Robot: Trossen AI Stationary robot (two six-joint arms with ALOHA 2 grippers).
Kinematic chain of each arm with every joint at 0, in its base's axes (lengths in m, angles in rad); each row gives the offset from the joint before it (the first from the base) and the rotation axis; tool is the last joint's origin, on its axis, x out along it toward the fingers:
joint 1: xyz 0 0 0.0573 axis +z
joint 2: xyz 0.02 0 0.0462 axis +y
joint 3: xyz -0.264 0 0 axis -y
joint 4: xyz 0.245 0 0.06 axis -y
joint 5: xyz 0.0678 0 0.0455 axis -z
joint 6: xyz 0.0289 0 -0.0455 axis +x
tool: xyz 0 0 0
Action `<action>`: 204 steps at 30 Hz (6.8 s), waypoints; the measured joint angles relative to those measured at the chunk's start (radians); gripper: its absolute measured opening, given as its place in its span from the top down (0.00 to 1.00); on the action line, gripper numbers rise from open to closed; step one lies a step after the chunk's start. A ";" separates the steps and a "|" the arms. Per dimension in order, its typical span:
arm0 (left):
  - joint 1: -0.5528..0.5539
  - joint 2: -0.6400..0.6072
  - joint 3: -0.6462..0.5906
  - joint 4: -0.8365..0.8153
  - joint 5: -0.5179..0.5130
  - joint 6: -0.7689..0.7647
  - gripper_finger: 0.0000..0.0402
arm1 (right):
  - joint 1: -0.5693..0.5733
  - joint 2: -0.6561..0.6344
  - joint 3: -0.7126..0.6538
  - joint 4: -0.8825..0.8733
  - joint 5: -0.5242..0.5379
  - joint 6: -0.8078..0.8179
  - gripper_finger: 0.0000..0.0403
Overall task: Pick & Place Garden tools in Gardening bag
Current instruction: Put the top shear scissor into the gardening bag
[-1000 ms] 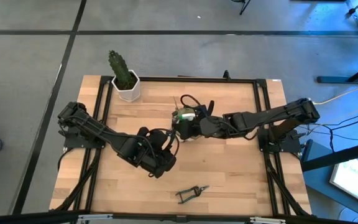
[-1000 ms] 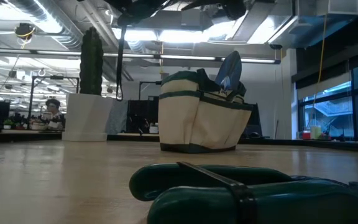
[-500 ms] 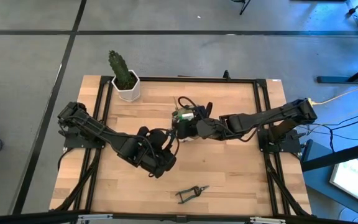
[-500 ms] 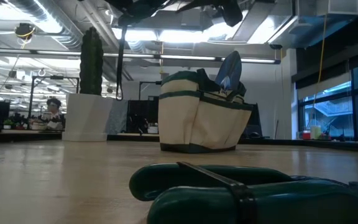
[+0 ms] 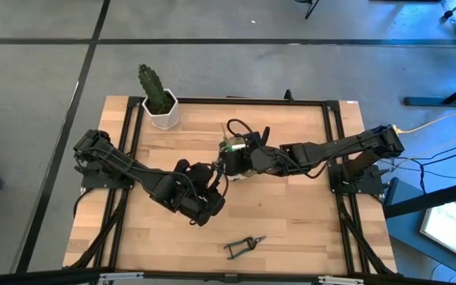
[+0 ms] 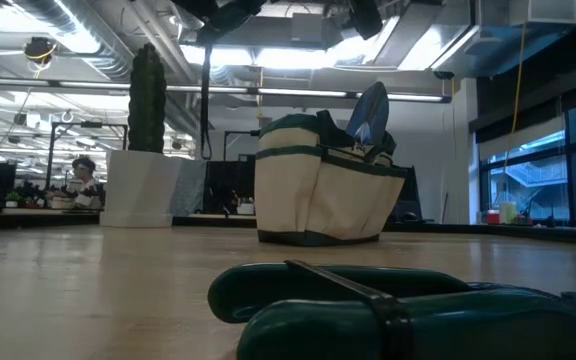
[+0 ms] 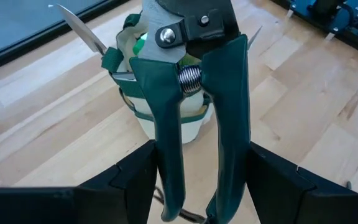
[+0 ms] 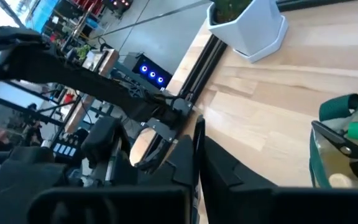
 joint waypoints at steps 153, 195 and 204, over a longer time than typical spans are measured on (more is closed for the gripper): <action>-0.245 -0.149 0.000 -0.053 -0.258 -0.414 0.58 | 0.024 0.151 0.029 -0.176 0.320 -0.687 0.98; -0.245 -0.149 0.000 -0.064 -0.251 -0.433 0.58 | -0.003 0.111 -0.003 -0.098 0.282 -0.799 0.98; -0.245 -0.149 0.000 -0.067 -0.251 -0.431 0.58 | -0.017 0.115 -0.003 -0.162 0.282 -0.731 0.98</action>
